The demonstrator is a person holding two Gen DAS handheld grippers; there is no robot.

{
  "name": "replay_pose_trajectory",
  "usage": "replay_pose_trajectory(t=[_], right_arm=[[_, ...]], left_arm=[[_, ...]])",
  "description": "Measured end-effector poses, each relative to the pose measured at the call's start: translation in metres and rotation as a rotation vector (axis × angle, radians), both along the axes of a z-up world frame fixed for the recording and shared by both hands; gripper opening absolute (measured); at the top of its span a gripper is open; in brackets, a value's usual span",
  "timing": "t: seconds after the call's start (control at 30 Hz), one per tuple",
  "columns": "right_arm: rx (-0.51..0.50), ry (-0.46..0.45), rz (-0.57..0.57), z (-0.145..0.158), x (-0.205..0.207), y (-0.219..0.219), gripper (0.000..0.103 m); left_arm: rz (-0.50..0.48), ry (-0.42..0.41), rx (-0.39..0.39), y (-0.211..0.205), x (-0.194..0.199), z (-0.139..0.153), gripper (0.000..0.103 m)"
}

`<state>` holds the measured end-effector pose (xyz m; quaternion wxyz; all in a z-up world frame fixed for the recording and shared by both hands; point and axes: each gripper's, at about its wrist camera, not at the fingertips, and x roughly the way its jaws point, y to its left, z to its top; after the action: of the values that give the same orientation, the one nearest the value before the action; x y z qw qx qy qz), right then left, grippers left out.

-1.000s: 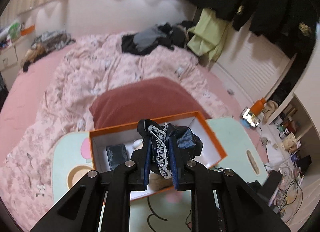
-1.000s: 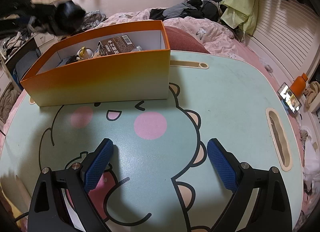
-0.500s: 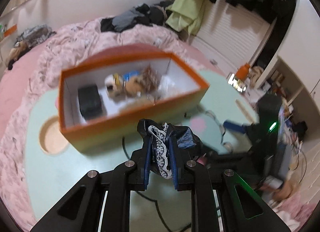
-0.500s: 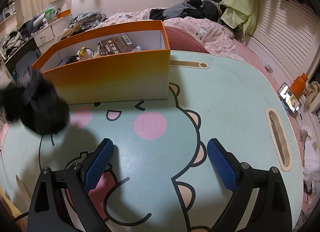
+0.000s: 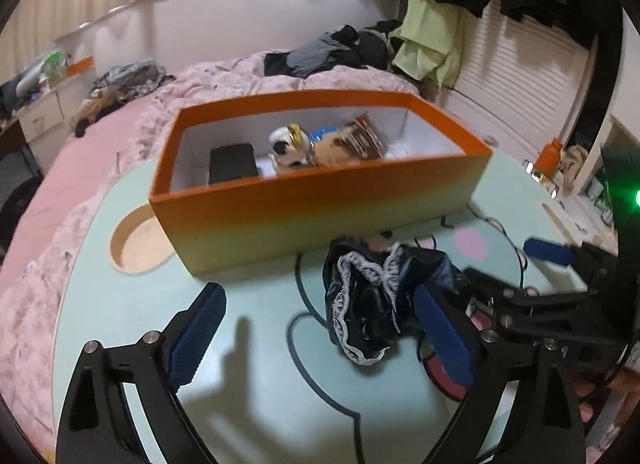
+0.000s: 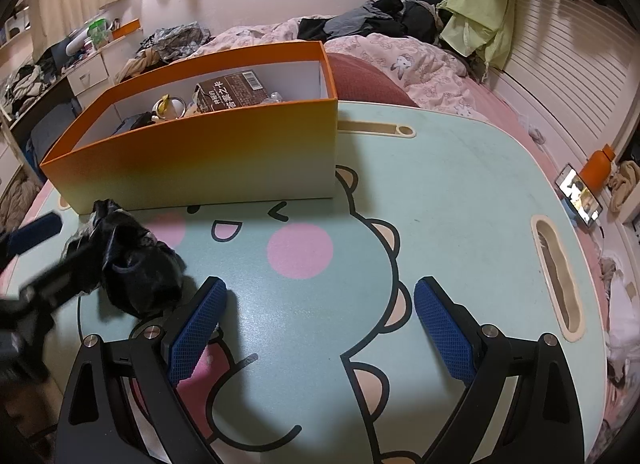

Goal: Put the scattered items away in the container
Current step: 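Lower the black lace cloth onto the table beside the box, open left gripper, then reach into the box and grasp the brown milk carton with right gripper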

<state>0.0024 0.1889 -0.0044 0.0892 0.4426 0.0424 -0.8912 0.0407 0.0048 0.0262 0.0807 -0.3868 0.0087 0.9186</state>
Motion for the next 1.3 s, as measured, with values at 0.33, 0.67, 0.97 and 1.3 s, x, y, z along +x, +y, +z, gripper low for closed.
replay_pose_trajectory(t=[0.33,0.67,0.97,1.3], right_arm=[[-0.102,0.045,-0.081,0.010,0.004,0.023,0.095],[-0.191,0.233,0.096,0.091,-0.009,-0.007,0.085],[-0.025,-0.031,0.284,0.070,-0.115,-0.096,0.082],[0.110,-0.176,0.300,0.033,-0.154,-0.107,0.082]], left_arm=[[0.014,0.016,-0.116,0.018,0.007,-0.003,0.099],[0.024,0.147,-0.068,0.017,0.028,0.013,0.099],[0.069,0.147,-0.002,0.005,0.026,0.013,0.099],[0.047,0.140,-0.026,0.011,0.025,0.010,0.099]])
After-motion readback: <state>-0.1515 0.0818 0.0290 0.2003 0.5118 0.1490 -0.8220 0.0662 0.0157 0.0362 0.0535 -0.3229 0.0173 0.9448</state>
